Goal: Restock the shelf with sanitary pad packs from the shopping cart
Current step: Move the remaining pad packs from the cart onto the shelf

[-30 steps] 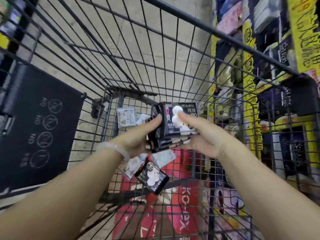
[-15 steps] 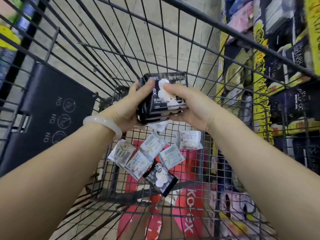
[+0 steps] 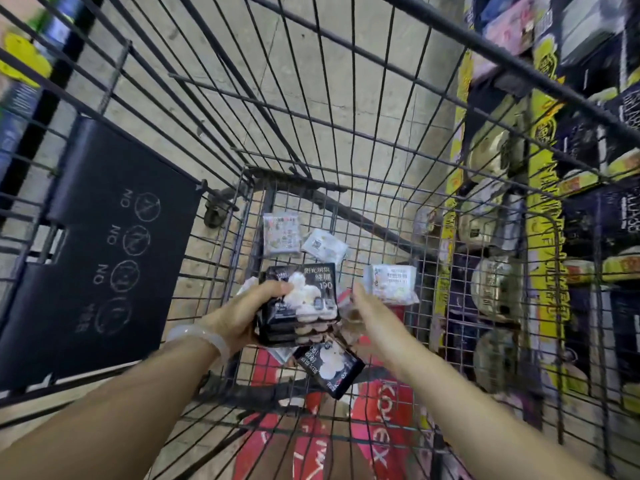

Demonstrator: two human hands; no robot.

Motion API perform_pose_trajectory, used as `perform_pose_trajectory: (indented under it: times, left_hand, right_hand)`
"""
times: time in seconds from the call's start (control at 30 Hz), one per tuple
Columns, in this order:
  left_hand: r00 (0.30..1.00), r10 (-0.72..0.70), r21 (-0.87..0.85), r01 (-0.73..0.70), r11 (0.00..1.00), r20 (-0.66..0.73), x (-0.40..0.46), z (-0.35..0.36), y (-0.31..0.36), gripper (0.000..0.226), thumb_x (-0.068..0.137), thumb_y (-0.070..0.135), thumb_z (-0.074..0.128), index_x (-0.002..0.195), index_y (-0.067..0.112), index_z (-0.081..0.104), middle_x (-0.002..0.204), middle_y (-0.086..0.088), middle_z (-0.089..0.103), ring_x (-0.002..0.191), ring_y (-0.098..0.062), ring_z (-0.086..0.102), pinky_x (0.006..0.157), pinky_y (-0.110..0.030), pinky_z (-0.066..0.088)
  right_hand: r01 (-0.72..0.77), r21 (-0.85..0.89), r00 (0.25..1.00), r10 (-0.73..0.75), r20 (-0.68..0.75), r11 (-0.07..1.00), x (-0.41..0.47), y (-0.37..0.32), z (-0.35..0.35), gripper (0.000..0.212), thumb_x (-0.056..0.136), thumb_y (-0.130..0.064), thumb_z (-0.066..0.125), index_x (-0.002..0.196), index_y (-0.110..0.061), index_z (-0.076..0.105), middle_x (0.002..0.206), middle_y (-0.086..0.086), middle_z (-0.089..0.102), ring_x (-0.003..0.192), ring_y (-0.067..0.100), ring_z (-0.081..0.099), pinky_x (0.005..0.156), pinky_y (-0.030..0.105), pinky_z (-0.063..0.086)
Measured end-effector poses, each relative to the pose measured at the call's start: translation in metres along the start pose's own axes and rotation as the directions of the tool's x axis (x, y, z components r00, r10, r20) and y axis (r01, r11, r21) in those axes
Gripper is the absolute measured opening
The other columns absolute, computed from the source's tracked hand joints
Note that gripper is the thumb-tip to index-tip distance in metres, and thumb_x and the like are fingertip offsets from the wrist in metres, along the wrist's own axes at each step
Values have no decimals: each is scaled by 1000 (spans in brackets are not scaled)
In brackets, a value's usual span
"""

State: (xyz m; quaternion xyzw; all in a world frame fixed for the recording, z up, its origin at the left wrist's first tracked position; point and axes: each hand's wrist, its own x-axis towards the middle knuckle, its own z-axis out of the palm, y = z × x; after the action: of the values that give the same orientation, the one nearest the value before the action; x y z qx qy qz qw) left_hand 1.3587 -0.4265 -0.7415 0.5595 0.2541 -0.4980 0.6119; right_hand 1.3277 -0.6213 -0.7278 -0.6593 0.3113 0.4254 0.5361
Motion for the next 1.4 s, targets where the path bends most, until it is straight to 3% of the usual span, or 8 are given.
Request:
perform_pose_trajectory:
  times: [0.1,0.2,0.33,0.83,0.97,1.07,1.2,1.4]
  left_hand:
    - [1000,20,-2,-20,1000,-5,4,-7,2,50,57,49,66,89,10,69,84,-12,72,74,-26,68,68,-33,56]
    - [1000,18,11,-18,1000,-5,4,-11,5,75,51,53,67,110,5,66,102,-20,70,89,-31,67,79,-44,56]
    - [999,13,47,-12,999,-34,6,-19,5,92,52,56,68,128,6,53,119,-24,65,95,-34,65,91,-58,48]
    - [999,39,-16,-39,999,-8,12,-21,3,96,48,52,73,129,6,50,120,-23,65,107,-40,64,86,-54,54]
    - [998,55,0,-55,998,-3,17,-22,-1,99,46,52,80,127,4,51,116,-26,64,100,-41,65,80,-54,54]
    - [996,84,1,-84,996,10,21,-23,-3,91,50,52,79,122,2,53,103,-22,65,91,-35,65,76,-47,53]
    - [989,122,-13,-121,993,79,21,-16,-4,72,51,43,71,109,2,57,71,-3,72,60,-16,70,48,-23,52]
    - [992,124,35,-124,992,8,31,-25,-14,118,53,63,81,139,-4,35,120,-28,61,102,-39,63,68,-38,53]
  right_hand:
    - [14,-679,996,-72,-57,734,4,38,0,56,83,-56,57,117,-12,49,123,10,56,108,23,54,86,30,44]
    - [-52,-810,998,69,-15,584,11,61,21,96,60,-67,71,130,-14,33,131,7,42,123,26,41,99,39,41]
    - [-45,-908,991,-99,-94,416,24,72,39,82,67,-51,76,124,-13,31,128,7,43,119,26,44,93,37,42]
    - [216,-239,969,-238,-66,947,-37,-2,-77,63,68,-24,81,115,-26,39,111,-4,57,89,10,59,67,20,46]
    - [380,-182,921,-390,-20,907,-49,-44,-55,75,53,-43,80,117,-34,41,113,-12,58,103,5,59,88,24,48]
    - [404,-401,903,-429,30,822,-53,-65,-25,76,68,-41,79,125,-36,29,112,-24,47,96,-6,52,76,7,41]
    - [351,-661,909,-411,69,664,-54,-76,-7,105,65,-65,68,143,-45,0,132,-5,45,121,13,44,87,25,36]
    - [272,-730,954,-275,119,627,-48,-92,-11,97,71,-62,64,146,-27,14,124,-2,54,96,13,50,80,24,39]
